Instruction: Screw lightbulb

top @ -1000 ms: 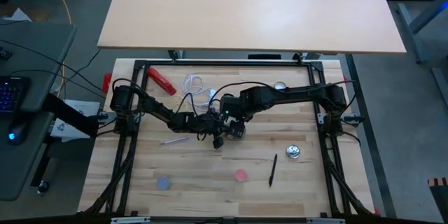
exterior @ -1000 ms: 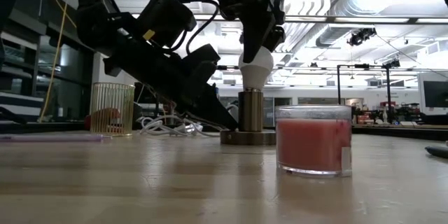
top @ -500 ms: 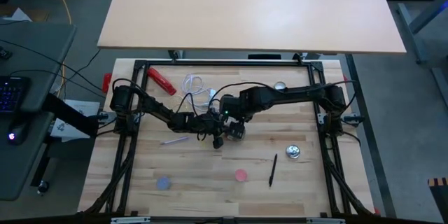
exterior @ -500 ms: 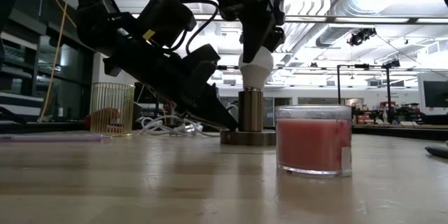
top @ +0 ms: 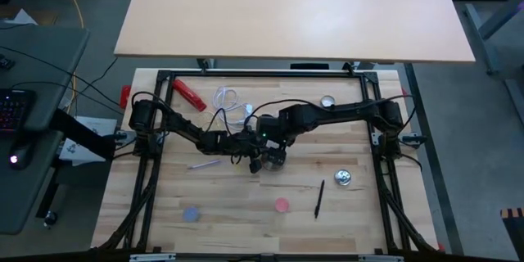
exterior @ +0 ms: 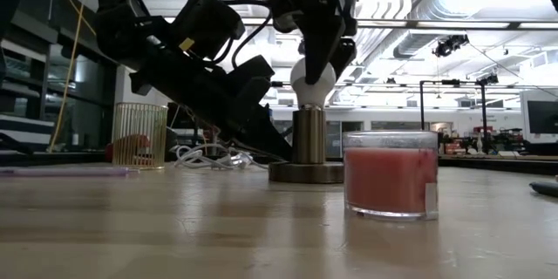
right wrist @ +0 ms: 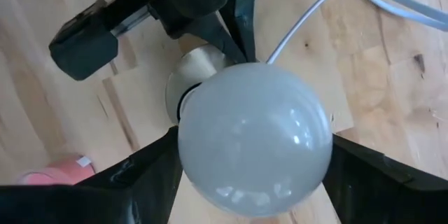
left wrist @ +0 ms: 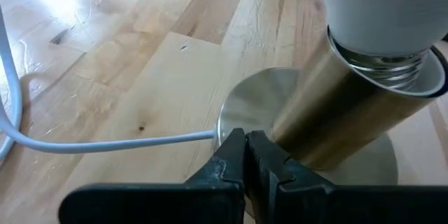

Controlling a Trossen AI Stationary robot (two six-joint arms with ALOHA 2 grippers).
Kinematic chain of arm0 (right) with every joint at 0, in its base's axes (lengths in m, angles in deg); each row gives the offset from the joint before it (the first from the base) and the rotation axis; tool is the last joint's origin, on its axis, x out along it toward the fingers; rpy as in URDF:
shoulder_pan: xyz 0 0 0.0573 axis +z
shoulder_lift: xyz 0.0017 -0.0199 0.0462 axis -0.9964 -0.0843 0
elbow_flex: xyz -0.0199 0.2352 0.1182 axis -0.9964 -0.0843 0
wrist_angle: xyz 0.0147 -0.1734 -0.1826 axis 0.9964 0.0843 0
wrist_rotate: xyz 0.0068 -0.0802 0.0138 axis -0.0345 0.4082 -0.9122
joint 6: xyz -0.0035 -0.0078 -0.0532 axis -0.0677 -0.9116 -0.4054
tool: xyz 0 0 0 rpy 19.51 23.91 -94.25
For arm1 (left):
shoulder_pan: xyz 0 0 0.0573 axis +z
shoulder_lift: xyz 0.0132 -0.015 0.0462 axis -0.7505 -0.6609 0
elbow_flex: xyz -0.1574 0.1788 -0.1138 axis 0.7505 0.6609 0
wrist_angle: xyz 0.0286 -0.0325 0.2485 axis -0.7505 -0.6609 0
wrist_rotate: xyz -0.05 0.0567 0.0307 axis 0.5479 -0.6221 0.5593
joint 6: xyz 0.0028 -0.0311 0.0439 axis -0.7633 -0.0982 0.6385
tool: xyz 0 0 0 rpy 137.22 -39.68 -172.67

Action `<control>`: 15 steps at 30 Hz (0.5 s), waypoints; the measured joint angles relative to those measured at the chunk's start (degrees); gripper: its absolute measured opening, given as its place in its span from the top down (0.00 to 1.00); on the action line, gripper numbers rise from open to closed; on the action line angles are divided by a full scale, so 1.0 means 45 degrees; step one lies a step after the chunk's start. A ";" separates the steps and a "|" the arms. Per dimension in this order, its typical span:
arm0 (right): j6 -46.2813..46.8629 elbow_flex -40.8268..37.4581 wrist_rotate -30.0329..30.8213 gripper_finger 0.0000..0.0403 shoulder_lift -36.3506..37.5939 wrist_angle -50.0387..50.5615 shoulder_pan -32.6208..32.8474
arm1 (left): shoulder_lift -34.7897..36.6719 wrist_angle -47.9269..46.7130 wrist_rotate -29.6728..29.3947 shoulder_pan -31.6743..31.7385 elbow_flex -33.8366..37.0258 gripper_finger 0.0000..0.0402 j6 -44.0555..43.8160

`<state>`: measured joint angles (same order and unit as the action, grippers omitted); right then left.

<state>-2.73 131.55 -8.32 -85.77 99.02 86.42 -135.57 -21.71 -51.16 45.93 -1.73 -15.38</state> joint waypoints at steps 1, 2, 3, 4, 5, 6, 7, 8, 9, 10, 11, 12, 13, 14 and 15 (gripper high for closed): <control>0.0000 0.0006 -0.0003 0.26 0.0000 0.0023 0.0000 | 0.0000 0.0000 -0.0047 0.0000 0.0000 1.00 -0.0005; 0.0000 0.0015 -0.0010 0.26 0.0005 0.0024 0.0000 | 0.0000 0.0000 -0.0056 0.0000 0.0000 1.00 0.0000; 0.0000 0.0015 -0.0064 0.26 0.0005 0.0020 0.0000 | 0.0000 -0.0004 -0.0060 0.0000 0.0000 1.00 -0.0002; 0.0000 0.0015 -0.0124 0.26 0.0010 0.0029 -0.0005 | 0.0000 -0.0002 -0.0088 0.0000 0.0000 1.00 -0.0002; 0.0000 0.0015 -0.0203 0.26 0.0010 0.0034 -0.0005 | 0.0000 -0.0005 -0.0133 0.0000 0.0000 1.00 -0.0002; 0.0000 0.0018 -0.0294 0.26 0.0018 0.0049 -0.0005 | 0.0000 -0.0005 -0.0161 0.0000 0.0000 1.00 -0.0003; -0.0003 0.0022 -0.0380 0.26 0.0022 0.0086 -0.0005 | 0.0000 -0.0005 -0.0191 0.0000 0.0000 1.00 -0.0002; 0.0000 0.0027 -0.0452 0.26 0.0024 0.0121 -0.0007 | 0.0000 -0.0005 -0.0229 0.0000 0.0000 1.00 -0.0002; 0.0000 0.0029 -0.0470 0.26 0.0029 0.0133 -0.0010 | 0.0000 -0.0010 -0.0252 0.0000 0.0000 1.00 0.0000; -0.0001 0.0030 -0.0474 0.26 0.0034 0.0151 -0.0011 | 0.0000 -0.0010 -0.0271 0.0000 0.0000 1.00 -0.0003; -0.0023 0.0034 -0.0479 0.26 0.0034 0.0201 -0.0015 | 0.0000 -0.0015 -0.0275 0.0000 0.0000 1.00 -0.0005; -0.0120 0.0034 -0.0484 0.26 0.0039 0.0252 -0.0015 | 0.0000 -0.0015 -0.0280 0.0000 0.0000 1.00 0.0000; -0.0237 0.0034 -0.0484 0.26 0.0044 0.0275 -0.0015 | 0.0000 -0.0015 -0.0280 0.0000 0.0000 1.00 -0.0001; -0.0326 0.0034 -0.0484 0.26 0.0044 0.0309 -0.0015 | 0.0000 -0.0019 -0.0280 0.0000 0.0000 1.00 -0.0002; -0.0368 0.0037 -0.0484 0.26 0.0044 0.0339 -0.0015 | 0.0000 -0.0019 -0.0280 0.0000 0.0000 1.00 -0.0005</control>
<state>-4.39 131.72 -10.50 -85.58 100.55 86.35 -135.57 -21.80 -52.42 45.93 -1.73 -15.40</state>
